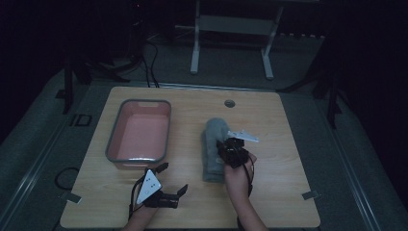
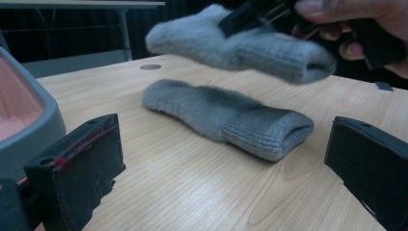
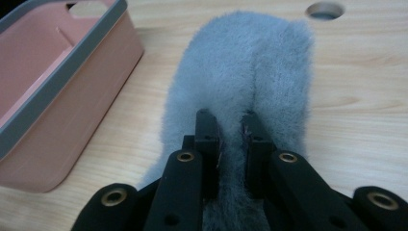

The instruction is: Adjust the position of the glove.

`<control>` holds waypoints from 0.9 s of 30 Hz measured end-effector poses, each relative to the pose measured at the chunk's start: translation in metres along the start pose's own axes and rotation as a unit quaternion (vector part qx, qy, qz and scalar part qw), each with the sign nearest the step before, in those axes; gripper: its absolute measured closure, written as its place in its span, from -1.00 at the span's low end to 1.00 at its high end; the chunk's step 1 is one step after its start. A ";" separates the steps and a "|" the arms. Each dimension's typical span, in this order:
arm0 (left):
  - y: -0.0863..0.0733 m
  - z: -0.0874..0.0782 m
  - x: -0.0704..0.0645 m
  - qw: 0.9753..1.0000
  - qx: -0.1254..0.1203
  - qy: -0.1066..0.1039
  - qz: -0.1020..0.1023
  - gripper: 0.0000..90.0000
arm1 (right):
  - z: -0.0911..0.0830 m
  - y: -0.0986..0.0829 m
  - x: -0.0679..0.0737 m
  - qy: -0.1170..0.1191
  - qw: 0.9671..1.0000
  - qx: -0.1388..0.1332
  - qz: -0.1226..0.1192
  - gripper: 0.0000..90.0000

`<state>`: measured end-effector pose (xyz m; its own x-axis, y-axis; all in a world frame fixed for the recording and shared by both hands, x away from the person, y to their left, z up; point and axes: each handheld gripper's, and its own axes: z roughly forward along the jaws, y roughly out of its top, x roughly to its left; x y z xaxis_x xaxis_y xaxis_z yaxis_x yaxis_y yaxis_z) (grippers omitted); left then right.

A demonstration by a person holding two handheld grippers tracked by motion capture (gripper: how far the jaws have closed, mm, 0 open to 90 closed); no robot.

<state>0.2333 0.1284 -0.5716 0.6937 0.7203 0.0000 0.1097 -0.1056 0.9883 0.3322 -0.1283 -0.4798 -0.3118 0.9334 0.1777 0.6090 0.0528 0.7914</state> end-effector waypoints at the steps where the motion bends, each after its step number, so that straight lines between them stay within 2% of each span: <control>1: 0.000 0.000 0.000 1.000 0.000 -0.001 0.000 -0.99 | 0.003 -0.001 0.002 0.002 1.000 0.002 0.000 0.80; 5: 0.000 0.000 0.000 1.000 0.000 -0.001 0.000 -0.99 | 0.014 -0.007 0.008 0.002 1.000 0.013 0.000 0.80; 11: 0.000 0.000 0.000 1.000 0.000 -0.003 -0.002 -0.99 | 0.025 -0.018 0.005 -0.005 0.999 0.034 0.003 0.80; 13: 0.000 0.000 0.000 1.000 0.000 -0.002 -0.002 -0.99 | 0.029 -0.022 0.004 -0.008 0.999 0.043 -0.002 0.79; 16: 0.000 0.000 0.000 1.000 0.000 -0.003 -0.003 -0.99 | 0.035 -0.028 0.002 -0.003 0.998 0.055 0.000 0.74; 22: 0.000 0.000 0.000 1.000 0.001 -0.002 -0.004 -0.99 | 0.038 -0.030 -0.002 0.004 0.999 0.052 0.011 0.66; 24: 0.000 0.000 0.001 1.000 0.001 -0.002 -0.005 -0.99 | 0.037 -0.030 -0.003 0.012 0.998 0.051 0.018 0.54; 27: 0.000 0.000 0.001 1.000 0.000 -0.003 -0.004 -0.99 | 0.031 -0.027 -0.003 0.029 0.999 0.044 0.002 0.20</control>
<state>0.2337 0.1290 -0.5717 0.6970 0.7171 -0.0096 0.1160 -0.0995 0.9883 0.3397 -0.1216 -0.5197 -0.3492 0.9119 0.2157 0.6709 0.0826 0.7369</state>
